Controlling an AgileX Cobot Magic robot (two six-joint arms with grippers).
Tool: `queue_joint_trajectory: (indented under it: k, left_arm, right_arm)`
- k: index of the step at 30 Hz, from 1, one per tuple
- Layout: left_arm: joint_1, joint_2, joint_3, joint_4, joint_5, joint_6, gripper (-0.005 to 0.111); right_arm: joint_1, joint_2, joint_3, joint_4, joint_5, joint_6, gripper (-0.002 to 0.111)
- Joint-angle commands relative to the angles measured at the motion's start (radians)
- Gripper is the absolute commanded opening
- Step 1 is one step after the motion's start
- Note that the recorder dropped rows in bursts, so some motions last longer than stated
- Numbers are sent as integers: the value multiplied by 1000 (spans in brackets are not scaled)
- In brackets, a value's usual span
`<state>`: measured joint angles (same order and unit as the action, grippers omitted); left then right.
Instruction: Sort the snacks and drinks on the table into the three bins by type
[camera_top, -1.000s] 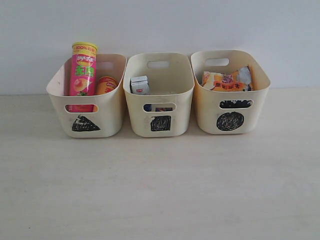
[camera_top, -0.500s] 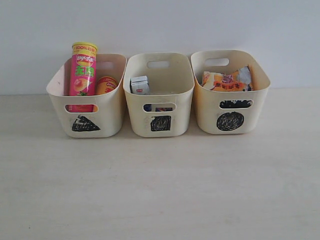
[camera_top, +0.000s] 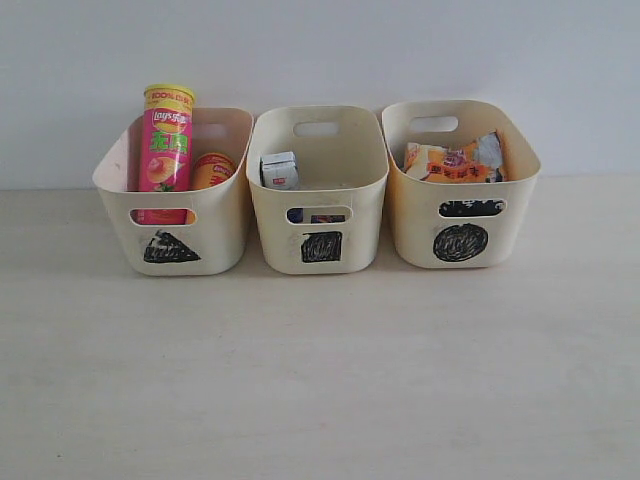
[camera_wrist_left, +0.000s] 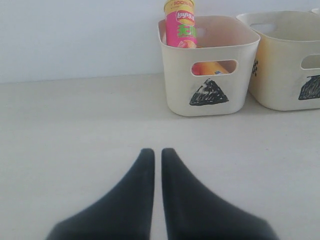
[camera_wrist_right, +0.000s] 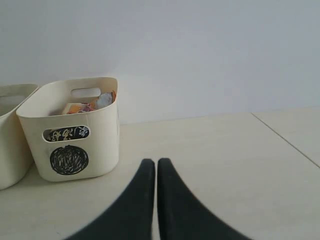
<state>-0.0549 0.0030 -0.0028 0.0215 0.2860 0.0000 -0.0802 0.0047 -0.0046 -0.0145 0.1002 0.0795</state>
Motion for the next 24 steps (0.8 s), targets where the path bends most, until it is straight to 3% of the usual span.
queue_joint_trajectory:
  k: [1,24]
  left_arm:
    - [4,-3,3,-5,-1,7,4]
    - [4,-3,3,-5,-1,7,4]
  right_arm:
    - [-8,-5,5,2,-6,-6,0]
    - [-8,-5,5,-21,-6,-58,0]
